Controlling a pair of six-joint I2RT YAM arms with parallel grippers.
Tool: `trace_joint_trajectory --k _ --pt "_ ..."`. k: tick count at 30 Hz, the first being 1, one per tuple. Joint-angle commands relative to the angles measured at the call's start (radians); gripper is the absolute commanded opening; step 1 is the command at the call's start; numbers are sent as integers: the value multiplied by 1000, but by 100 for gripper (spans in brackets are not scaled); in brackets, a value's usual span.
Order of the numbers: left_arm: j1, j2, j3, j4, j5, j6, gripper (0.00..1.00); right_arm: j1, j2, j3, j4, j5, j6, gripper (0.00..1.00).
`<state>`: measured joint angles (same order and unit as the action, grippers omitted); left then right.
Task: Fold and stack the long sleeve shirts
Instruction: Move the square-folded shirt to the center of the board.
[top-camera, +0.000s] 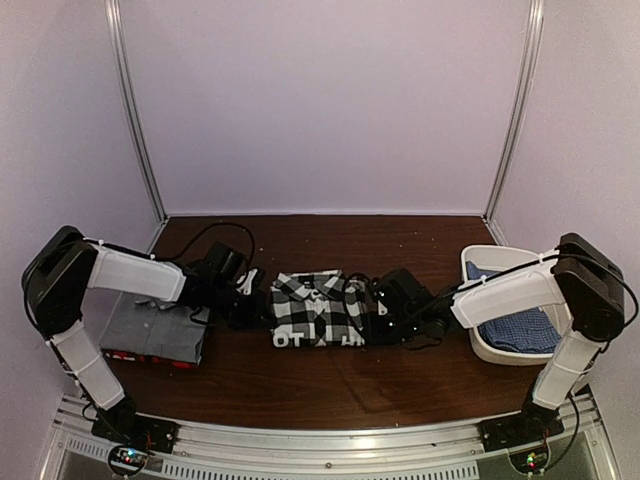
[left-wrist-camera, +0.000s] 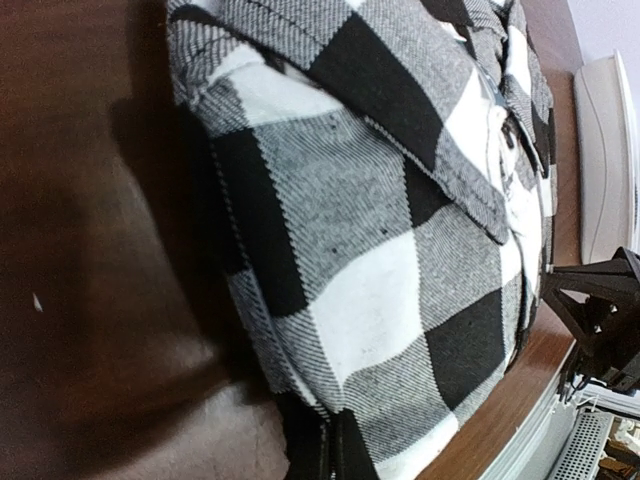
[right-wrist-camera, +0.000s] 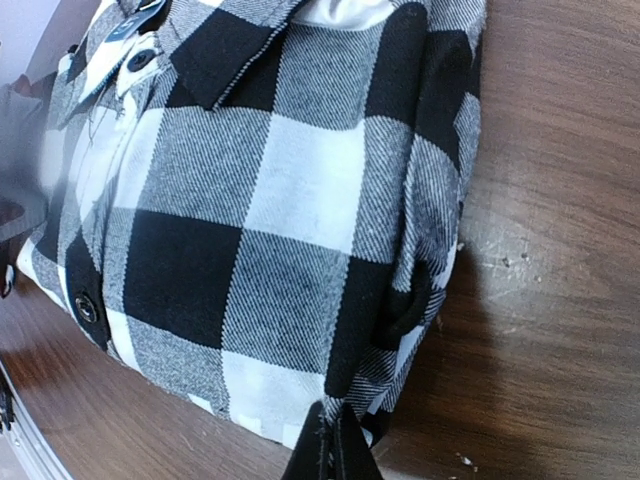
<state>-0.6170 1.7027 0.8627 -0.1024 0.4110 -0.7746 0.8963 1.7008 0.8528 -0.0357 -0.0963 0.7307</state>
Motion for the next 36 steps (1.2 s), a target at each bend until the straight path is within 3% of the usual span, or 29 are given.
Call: trace_joint_trajectory --k 1,9,11,15,21,23,36 --pt "-32 -62 -66 16 11 -76 0 20 -47 -75 18 23 21 0" --pt "-80 -68 -165 55 31 -112 1 48 -37 -137 60 27 52 0" --pt "-81 -88 -162 28 7 -104 13 49 -57 -128 44 41 46 1" --pt "-79 -148 -105 -85 -82 -71 28 50 -116 -89 -52 78 18 17" --pt "-62 -216 -24 -217 -219 -35 32 44 -177 18 -160 153 -54 36" --pt "-41 -220 0 -226 -232 -19 33 31 -169 59 -165 165 -88 38" --pt "49 79 331 -268 -235 143 39 -103 98 332 -134 99 -238 40"
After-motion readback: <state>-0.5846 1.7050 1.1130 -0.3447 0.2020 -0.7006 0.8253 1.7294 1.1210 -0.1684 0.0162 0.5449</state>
